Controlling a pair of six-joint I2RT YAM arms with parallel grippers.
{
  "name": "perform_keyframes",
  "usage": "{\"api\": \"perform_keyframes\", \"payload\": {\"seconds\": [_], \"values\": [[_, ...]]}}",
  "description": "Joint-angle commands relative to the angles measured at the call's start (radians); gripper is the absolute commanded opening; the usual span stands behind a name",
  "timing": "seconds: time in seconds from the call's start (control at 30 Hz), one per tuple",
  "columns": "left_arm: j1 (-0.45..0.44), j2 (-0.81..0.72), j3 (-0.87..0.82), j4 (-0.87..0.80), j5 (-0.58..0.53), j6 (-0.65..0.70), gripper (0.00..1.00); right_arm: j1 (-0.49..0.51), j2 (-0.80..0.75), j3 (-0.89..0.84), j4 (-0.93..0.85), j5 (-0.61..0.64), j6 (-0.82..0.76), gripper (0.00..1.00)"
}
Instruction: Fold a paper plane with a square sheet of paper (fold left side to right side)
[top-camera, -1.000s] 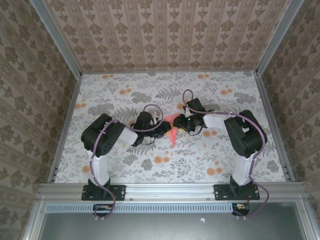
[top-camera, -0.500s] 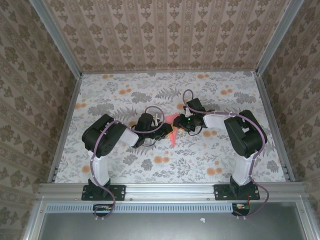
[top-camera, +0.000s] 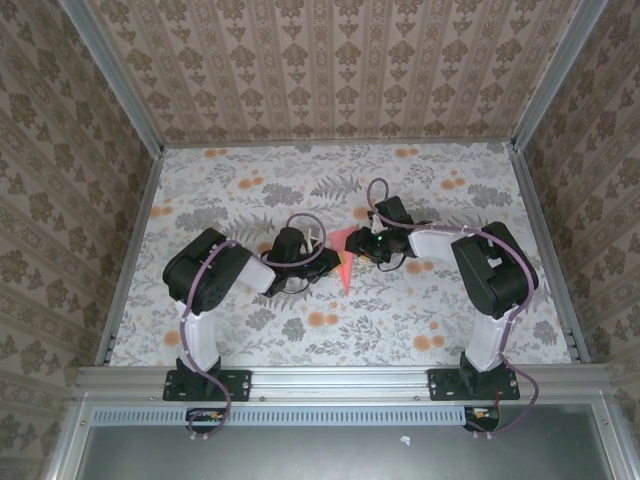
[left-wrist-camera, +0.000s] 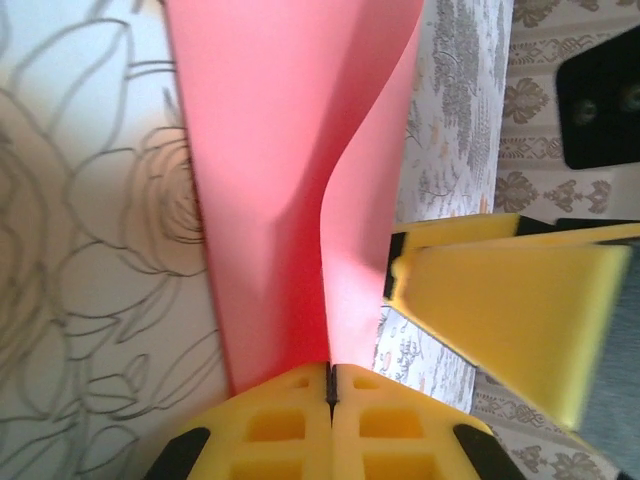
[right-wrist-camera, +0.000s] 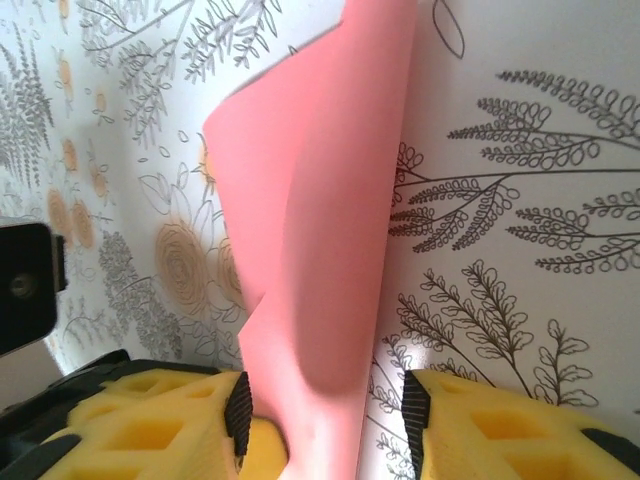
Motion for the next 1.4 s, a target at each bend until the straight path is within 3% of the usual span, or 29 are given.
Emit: {"api": "perform_keyframes", "payload": {"seconds": [0.0,0.53,1.37], "values": [[0.006,-0.019,-0.012,-0.015,-0.01,0.038,0.0,-0.014,-0.056,0.003,-0.011,0.003,-0.012,0.5],[0.028,-0.048,-0.029,-0.021,-0.016,0.075,0.0,-0.014,0.035,0.067,0.012,-0.068,0.002,0.55],[0.028,-0.014,0.027,-0.166,-0.022,0.149,0.0,-0.001,0.104,0.123,-0.054,-0.046,-0.023,0.56]]}}
